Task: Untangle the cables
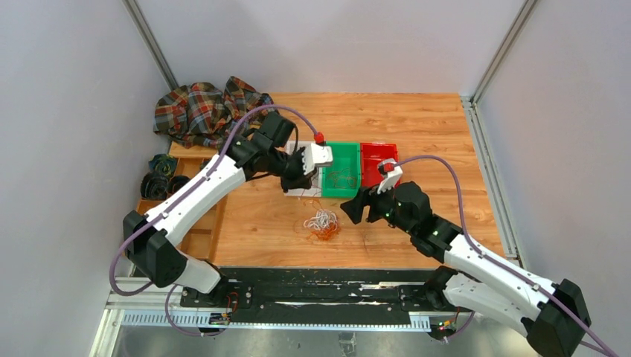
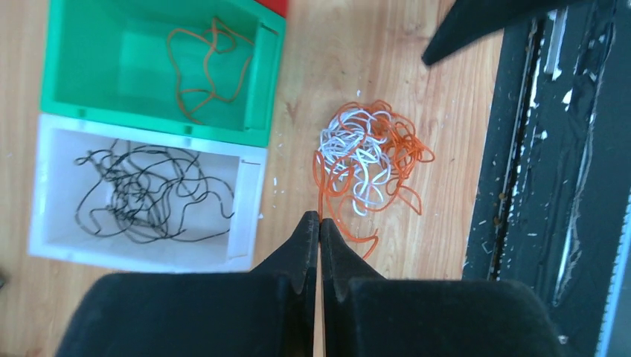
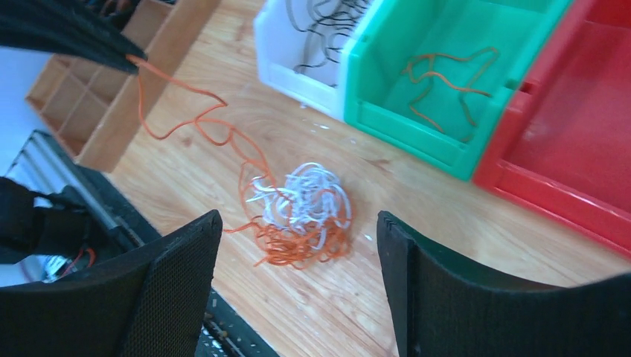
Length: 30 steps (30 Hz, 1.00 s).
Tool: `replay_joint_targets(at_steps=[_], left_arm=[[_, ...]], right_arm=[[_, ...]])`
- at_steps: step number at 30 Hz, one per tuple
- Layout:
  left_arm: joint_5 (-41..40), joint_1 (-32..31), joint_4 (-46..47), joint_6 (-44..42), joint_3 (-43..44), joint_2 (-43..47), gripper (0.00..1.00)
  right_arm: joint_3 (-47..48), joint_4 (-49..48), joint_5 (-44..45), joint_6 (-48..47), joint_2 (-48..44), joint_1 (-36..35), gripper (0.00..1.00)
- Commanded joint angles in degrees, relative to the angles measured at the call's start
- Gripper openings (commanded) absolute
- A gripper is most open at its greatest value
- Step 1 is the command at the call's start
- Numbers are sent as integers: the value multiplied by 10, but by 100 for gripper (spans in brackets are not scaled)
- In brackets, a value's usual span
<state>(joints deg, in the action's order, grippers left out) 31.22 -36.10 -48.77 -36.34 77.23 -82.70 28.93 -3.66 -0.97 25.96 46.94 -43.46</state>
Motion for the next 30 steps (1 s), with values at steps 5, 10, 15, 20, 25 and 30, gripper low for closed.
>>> replay_joint_targets(at_steps=[5, 10, 15, 20, 25, 30], left_arm=[[-2, 0, -67, 80, 94, 55, 1], [16, 0, -68, 102, 131, 80, 0], [50, 0, -69, 136, 177, 87, 0], [64, 0, -70, 139, 226, 88, 0], [67, 0, -69, 152, 331, 67, 0], [68, 0, -68, 164, 457, 34, 0]], right_arm=[[110, -95, -111, -8, 74, -28, 77], [142, -121, -108, -21, 123, -60, 77], [161, -164, -121, -14, 174, -76, 76], [175, -182, -128, -1, 218, -90, 72], [170, -190, -121, 4, 249, -105, 67], [153, -206, -112, 17, 276, -113, 62]])
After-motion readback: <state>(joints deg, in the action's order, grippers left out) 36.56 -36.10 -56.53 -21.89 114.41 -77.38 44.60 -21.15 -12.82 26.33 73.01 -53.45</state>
